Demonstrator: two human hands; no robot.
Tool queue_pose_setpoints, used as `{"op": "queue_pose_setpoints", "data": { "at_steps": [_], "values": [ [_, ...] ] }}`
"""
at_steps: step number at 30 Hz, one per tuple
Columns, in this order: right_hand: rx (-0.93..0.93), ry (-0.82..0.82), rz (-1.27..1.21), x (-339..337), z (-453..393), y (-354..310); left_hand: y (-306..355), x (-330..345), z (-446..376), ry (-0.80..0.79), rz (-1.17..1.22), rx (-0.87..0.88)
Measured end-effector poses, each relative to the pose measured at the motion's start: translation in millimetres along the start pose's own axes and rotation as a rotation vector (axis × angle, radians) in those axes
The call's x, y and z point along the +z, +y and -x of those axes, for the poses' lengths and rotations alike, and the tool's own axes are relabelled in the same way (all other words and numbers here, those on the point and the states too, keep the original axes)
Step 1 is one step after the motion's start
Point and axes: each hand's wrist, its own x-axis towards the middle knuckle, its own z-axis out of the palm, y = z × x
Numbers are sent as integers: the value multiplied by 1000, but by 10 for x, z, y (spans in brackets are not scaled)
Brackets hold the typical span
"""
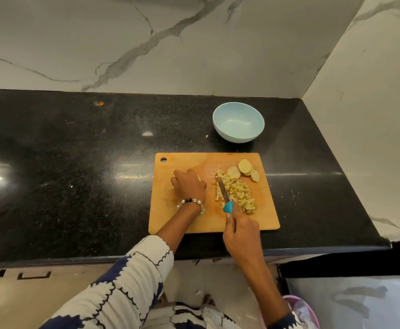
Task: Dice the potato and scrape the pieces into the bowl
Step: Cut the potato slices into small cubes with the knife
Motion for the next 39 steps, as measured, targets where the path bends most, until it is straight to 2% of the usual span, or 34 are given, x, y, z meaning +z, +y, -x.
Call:
{"op": "queue_pose_setpoints", "data": {
  "at_steps": [5,8,17,25,33,39],
  "values": [
    [-26,-28,-62,48,-11,24,-170,-103,-176,-120,28,298],
    [-49,-29,-80,59,-43,-2,-212,-153,-257,-180,26,332],
    [-67,-16,-101,58,-112,21,-238,-63,-149,-69,12,338],
    [-64,-22,-108,83,-123,34,-320,-207,-305,-196,16,494],
    [-64,-5,-116,127,-85,60,-326,-415,-506,-437,-126,702],
    [-80,6,-132,142,-80,84,-369,-380,-412,-331,-35,702]
  ]
}}
